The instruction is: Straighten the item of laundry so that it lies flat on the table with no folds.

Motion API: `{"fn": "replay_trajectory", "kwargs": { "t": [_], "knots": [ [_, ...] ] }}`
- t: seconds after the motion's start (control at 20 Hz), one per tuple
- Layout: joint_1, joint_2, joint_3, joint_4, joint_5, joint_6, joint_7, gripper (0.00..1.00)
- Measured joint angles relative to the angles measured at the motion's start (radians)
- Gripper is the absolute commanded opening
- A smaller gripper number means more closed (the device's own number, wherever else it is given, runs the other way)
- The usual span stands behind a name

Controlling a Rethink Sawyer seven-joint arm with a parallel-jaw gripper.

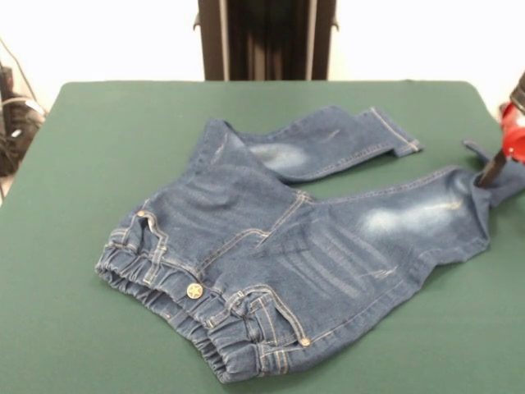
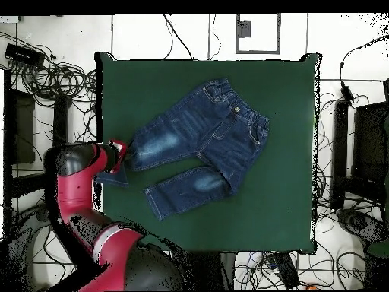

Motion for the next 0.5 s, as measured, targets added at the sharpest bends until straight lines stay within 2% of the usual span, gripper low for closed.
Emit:
{"fn": "replay_trajectory", "kwargs": {
  "t": [0.5],
  "knots": [
    [0.0,0.025,0.05,-0.078,0.107,-0.155,0.0,0.0]
  ]
}}
